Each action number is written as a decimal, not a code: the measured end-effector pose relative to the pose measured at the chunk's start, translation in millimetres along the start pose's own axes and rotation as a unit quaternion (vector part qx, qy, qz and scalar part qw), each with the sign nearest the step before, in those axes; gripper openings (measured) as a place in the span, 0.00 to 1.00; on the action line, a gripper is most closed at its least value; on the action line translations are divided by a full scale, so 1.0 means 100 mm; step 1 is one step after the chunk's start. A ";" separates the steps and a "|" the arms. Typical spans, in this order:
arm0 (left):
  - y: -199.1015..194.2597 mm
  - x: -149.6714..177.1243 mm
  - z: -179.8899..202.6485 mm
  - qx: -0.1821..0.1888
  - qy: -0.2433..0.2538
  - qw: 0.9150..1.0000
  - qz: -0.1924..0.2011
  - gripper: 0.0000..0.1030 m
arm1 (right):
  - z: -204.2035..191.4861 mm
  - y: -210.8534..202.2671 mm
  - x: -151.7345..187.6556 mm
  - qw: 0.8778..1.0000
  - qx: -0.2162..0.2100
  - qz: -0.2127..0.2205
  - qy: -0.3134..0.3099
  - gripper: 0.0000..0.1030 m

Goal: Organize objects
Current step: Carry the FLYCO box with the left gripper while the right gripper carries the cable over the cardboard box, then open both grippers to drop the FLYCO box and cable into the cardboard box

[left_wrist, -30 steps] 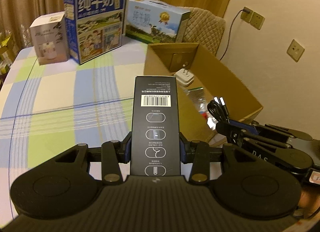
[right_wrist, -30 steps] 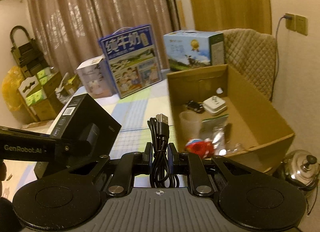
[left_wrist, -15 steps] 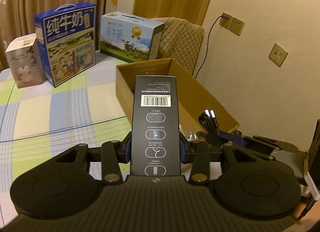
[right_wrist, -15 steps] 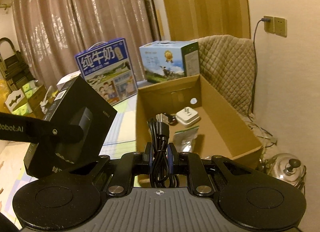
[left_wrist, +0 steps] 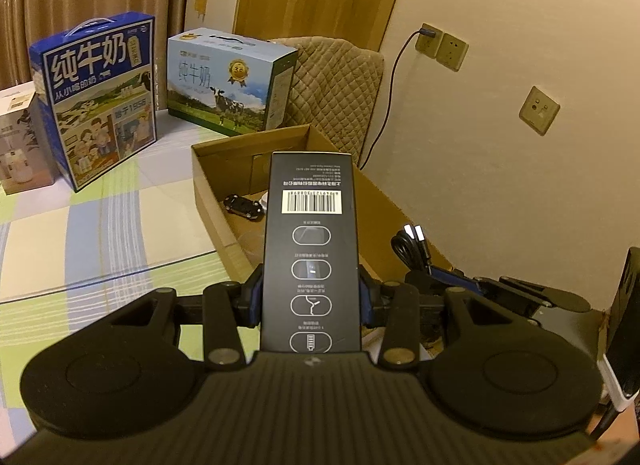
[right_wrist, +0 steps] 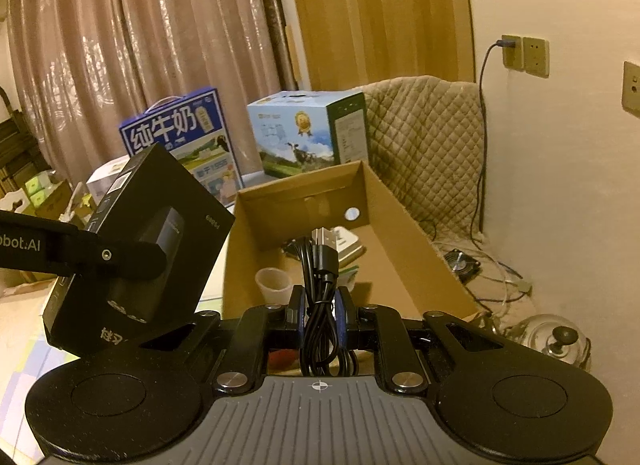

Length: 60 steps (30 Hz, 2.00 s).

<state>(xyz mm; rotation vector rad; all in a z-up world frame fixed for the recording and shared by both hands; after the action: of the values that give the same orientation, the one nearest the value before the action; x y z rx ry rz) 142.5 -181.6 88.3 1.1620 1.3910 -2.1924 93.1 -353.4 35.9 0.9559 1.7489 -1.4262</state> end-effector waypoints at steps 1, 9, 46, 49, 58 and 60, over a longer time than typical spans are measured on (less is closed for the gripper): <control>0.02 -0.01 0.00 0.001 0.000 1.000 0.000 0.37 | 0.01 0.01 -0.01 1.000 0.001 0.000 0.000 0.11; 0.20 -0.09 0.00 0.001 -0.002 1.000 -0.005 0.37 | 0.10 0.14 -0.10 1.000 0.010 -0.009 -0.020 0.11; 0.96 -0.49 -0.01 -0.008 -0.012 1.000 -0.024 0.37 | 0.34 0.67 -0.42 0.998 0.012 -0.034 -0.050 0.11; 0.98 -0.49 0.00 -0.007 -0.013 1.000 -0.025 0.37 | 0.34 0.67 -0.42 0.998 0.013 -0.034 -0.050 0.11; 1.05 -0.48 -0.03 -0.014 -0.023 0.999 -0.024 0.41 | 0.38 0.71 -0.43 0.998 0.013 -0.035 -0.047 0.11; 1.05 -0.48 -0.06 -0.021 -0.024 0.999 -0.022 0.48 | 0.39 0.71 -0.44 0.998 0.013 -0.034 -0.047 0.11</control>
<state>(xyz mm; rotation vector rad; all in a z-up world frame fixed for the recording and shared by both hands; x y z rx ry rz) 240.0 -235.1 58.6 1.0664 1.4494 -2.1954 178.3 -387.4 32.3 0.8374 1.7122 -1.5161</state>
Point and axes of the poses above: each gripper's, at about its wrist camera, not at the fingertips, and y roughly the way its jaws point, z to its right, x to its underside, the point moved 1 cm from there along y, roughly the way its jaws point, and after that the axes turned 5 degrees about z, right-handed, at the moved point
